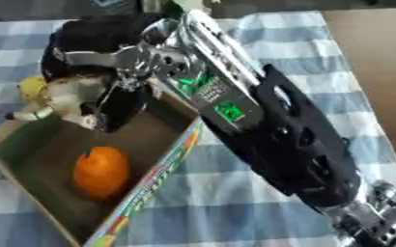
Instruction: Pick up objects on the table and place them in the box.
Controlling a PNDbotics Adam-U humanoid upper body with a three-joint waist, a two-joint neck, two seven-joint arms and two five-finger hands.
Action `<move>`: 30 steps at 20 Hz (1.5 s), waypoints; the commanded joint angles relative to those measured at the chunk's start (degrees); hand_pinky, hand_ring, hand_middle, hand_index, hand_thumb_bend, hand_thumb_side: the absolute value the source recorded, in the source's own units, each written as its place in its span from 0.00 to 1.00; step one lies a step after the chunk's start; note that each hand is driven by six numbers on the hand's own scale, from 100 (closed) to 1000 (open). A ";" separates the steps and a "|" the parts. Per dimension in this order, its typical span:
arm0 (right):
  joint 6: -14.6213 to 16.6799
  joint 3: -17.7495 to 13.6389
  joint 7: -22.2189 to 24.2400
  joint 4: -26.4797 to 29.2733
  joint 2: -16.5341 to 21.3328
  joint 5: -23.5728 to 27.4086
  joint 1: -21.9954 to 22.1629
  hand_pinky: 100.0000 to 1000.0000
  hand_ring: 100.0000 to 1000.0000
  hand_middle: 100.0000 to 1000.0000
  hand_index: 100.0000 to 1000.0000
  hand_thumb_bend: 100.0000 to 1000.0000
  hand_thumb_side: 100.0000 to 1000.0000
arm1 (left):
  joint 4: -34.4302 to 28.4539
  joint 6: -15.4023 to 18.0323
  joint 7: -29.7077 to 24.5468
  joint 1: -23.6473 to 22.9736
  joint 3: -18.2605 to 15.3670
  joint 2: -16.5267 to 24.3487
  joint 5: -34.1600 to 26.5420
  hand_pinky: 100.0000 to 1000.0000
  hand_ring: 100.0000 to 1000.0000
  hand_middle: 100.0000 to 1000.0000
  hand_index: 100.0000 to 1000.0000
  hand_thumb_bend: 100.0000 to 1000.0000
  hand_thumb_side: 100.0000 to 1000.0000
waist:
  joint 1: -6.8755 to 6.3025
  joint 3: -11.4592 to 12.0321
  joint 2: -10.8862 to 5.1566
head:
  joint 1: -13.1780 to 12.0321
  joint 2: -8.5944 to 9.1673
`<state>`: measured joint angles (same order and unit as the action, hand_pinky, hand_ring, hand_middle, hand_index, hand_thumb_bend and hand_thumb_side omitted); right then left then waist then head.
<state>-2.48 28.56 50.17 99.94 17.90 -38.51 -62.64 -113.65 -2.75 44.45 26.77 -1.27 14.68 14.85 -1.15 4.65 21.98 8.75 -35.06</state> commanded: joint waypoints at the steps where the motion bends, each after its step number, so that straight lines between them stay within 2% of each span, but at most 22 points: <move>1: -0.03 0.51 0.88 -1.15 -0.55 -0.60 -0.38 0.69 0.77 0.51 0.64 0.00 0.03 | -0.94 0.00 0.02 0.61 -0.45 0.93 0.06 0.45 0.79 0.73 0.75 0.00 0.77 | -0.11 0.16 -1.28 | 0.11 0.15; 5: -0.08 1.56 1.69 -3.84 -1.22 -0.75 0.15 0.69 0.78 0.55 0.69 0.00 0.00 | -0.94 -0.05 -0.15 0.64 -0.35 0.83 0.06 0.45 0.79 0.73 0.75 0.00 0.77 | -0.11 0.16 -1.09 | 0.23 0.09; 7: 0.40 2.22 1.77 -4.96 -1.43 -0.78 0.30 0.71 0.79 0.62 0.73 0.00 0.14 | -0.94 -0.08 -0.27 0.66 -0.31 0.79 0.08 0.44 0.79 0.73 0.75 0.00 0.77 | -0.06 0.14 -1.00 | 0.35 0.09; 9: 1.15 2.81 1.79 -5.90 -1.53 -0.86 0.36 0.71 0.80 0.65 0.75 0.00 0.20 | -0.94 -0.14 -0.34 0.68 -0.30 0.77 0.10 0.44 0.79 0.73 0.75 0.00 0.77 | -0.01 0.11 -0.90 | 0.43 0.11; 10: 1.57 3.05 1.80 -6.26 -1.59 -0.92 0.37 0.73 0.81 0.69 0.77 0.00 0.28 | -0.94 -0.17 -0.37 0.70 -0.29 0.76 0.10 0.44 0.79 0.73 0.75 0.00 0.77 | 0.01 0.09 -0.84 | 0.50 0.10; 13: 2.90 3.58 1.80 -7.19 -1.70 -1.00 0.33 0.75 0.84 0.74 0.82 0.00 0.38 | -0.94 -0.26 -0.49 0.74 -0.21 0.73 0.06 0.44 0.79 0.73 0.75 0.00 0.77 | 0.05 0.08 -0.72 | 0.63 0.04; 14: 3.26 3.63 1.80 -7.40 -1.68 -1.05 0.31 0.76 0.86 0.76 0.86 0.08 0.46 | -0.94 -0.28 -0.52 0.74 -0.20 0.73 0.05 0.44 0.79 0.73 0.75 0.00 0.77 | 0.05 0.06 -0.69 | 0.65 0.04; 15: 3.61 3.62 1.80 -7.56 -1.63 -1.13 0.29 0.77 0.86 0.77 0.87 0.11 0.48 | -0.94 -0.31 -0.53 0.74 -0.20 0.73 0.05 0.44 0.79 0.73 0.75 0.00 0.77 | 0.06 0.05 -0.67 | 0.66 0.03; 16: 3.92 3.58 1.80 -7.68 -1.59 -1.20 0.24 0.78 0.87 0.79 0.88 0.18 0.50 | -0.94 -0.33 -0.53 0.73 -0.20 0.73 0.03 0.44 0.79 0.73 0.75 0.00 0.77 | 0.06 0.02 -0.65 | 0.66 0.02; 18: 4.59 3.40 1.80 -7.77 -1.51 -1.23 0.08 0.79 0.89 0.80 0.91 0.27 0.52 | -0.94 -0.34 -0.58 0.76 -0.16 0.71 0.02 0.44 0.79 0.73 0.75 0.00 0.76 | 0.08 -0.07 -0.63 | 0.66 0.04; 20: 5.23 3.15 1.80 -7.62 -1.42 -1.05 -0.10 0.80 0.90 0.82 0.92 0.30 0.53 | -0.94 -0.35 -0.66 0.80 -0.11 0.69 0.00 0.44 0.79 0.73 0.75 0.00 0.76 | 0.08 -0.14 -0.63 | 0.67 0.09; 24: 5.57 1.86 1.80 -6.56 -1.06 -0.58 -0.34 0.80 0.91 0.82 0.92 0.30 0.54 | -0.94 -0.35 -0.74 0.81 -0.09 0.68 0.03 0.44 0.79 0.73 0.75 0.00 0.76 | 0.00 -0.31 -0.70 | 0.71 0.31; 30: 5.26 0.59 1.80 -5.57 0.34 1.52 -1.08 0.83 0.94 0.85 0.94 0.35 0.55 | -0.94 -0.35 -0.97 0.75 0.01 0.68 0.07 0.44 0.79 0.73 0.75 0.00 0.76 | -0.05 -0.53 -0.89 | 0.71 0.42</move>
<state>2.82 30.00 52.03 93.30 17.21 -37.77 -62.47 -113.65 -3.20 43.69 26.80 -1.23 14.63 14.85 -1.00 4.13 22.44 9.25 -35.04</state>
